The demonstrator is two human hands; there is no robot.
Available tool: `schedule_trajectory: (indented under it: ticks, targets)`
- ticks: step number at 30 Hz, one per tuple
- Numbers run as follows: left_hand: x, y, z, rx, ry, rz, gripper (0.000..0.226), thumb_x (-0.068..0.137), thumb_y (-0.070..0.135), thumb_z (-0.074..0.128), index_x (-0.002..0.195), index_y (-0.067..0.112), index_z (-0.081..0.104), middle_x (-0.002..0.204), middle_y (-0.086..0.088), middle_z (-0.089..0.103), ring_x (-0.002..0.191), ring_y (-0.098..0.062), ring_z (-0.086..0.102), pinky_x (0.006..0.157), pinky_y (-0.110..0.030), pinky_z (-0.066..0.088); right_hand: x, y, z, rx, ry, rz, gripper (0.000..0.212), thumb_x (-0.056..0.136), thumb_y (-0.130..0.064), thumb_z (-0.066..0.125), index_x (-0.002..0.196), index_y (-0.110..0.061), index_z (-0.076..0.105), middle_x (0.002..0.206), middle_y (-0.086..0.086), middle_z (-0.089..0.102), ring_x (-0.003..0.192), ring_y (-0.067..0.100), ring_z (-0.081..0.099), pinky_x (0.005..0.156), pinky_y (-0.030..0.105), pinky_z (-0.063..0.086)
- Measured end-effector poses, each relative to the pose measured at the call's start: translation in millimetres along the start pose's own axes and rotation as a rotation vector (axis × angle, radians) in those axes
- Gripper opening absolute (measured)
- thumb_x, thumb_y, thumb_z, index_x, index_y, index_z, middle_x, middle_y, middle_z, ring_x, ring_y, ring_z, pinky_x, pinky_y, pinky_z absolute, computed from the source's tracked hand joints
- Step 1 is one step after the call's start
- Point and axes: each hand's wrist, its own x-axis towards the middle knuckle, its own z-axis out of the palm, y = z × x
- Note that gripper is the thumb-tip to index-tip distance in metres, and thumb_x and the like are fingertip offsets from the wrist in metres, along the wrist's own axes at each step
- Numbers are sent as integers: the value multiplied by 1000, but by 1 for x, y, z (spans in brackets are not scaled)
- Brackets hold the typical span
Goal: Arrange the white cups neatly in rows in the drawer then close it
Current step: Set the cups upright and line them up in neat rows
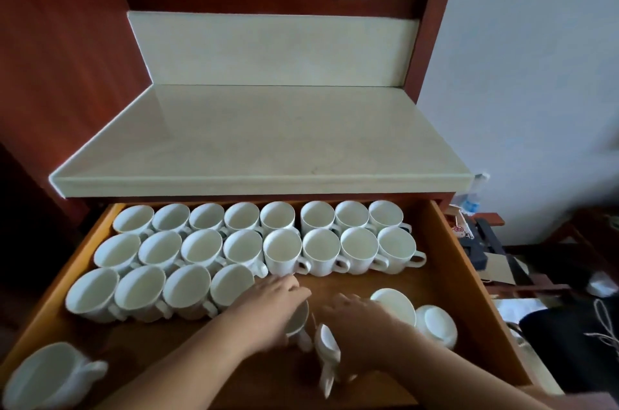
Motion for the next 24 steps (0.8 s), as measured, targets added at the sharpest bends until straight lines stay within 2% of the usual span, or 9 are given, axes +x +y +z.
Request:
schedule_trajectory:
  ticks: [4, 7, 10, 12, 14, 15, 19, 22, 24]
  targets:
    - [-5, 4, -1, -37, -71, -44, 71, 92, 33, 67, 153, 30, 31, 152, 2, 32, 143, -25, 32, 118, -35, 28, -17, 12, -41, 136, 48, -50, 73, 67, -42, 85, 128, -41, 43, 130, -3, 55, 120, 22, 55, 91, 37, 48]
    - [-10, 6, -19, -202, -15, -41, 72, 88, 42, 66, 152, 39, 34, 154, 9, 39, 143, -16, 36, 118, -30, 28, -22, 24, -67, 251, 78, -15, 91, 69, -46, 84, 144, -43, 32, 140, -10, 52, 125, 18, 54, 91, 34, 47]
    - [-16, 3, -44, -704, 162, -122, 57, 84, 28, 68, 135, 48, 53, 129, 24, 62, 120, -1, 60, 103, -26, 49, -22, 34, -90, 379, 109, 20, 103, 70, -44, 83, 151, -39, 20, 145, -8, 48, 113, 16, 58, 86, 30, 51]
    - [-17, 3, -59, -1166, 112, -112, 48, 83, 31, 72, 129, 41, 62, 125, 11, 71, 117, -13, 67, 106, -40, 51, -20, 36, -102, 418, 160, 15, 102, 69, -43, 83, 150, -39, 20, 143, -6, 49, 105, 14, 60, 80, 28, 54]
    - [-15, 5, -70, -1562, 17, -96, 49, 83, 36, 78, 130, 28, 65, 126, -7, 72, 119, -33, 67, 110, -54, 47, -19, 33, -112, 402, 204, 14, 98, 72, -40, 80, 149, -37, 21, 134, -6, 53, 98, 12, 58, 66, 16, 46]
    - [-13, 6, -74, -1647, 2, -93, 54, 83, 38, 82, 131, 23, 64, 127, -13, 71, 119, -37, 66, 111, -57, 45, -19, 30, -116, 388, 226, 9, 97, 73, -40, 79, 150, -36, 20, 131, -6, 54, 96, 11, 56, 62, 14, 40]
    - [-5, 9, -81, -1719, 39, -94, 57, 77, 32, 90, 124, 12, 65, 122, -26, 69, 115, -47, 65, 105, -61, 49, -9, 12, -126, 361, 373, -15, 108, 68, -51, 79, 155, -39, 15, 138, -8, 50, 122, 14, 51, 88, 22, 38]
    - [-4, 7, -84, -1877, 100, -107, 40, 84, 18, 81, 118, 4, 67, 110, -23, 72, 94, -33, 71, 75, -41, 58, -3, 5, -129, 470, 461, 37, 106, 70, -54, 81, 156, -37, 22, 131, -14, 53, 128, 8, 44, 97, 21, 33]
    - [-2, 3, -82, -2059, 132, -133, 29, 86, 17, 74, 113, 4, 72, 106, -20, 72, 89, -27, 70, 69, -37, 57, -2, 10, -121, 659, 515, 105, 101, 66, -64, 79, 152, -39, 32, 124, -20, 54, 121, 6, 54, 100, 26, 45]
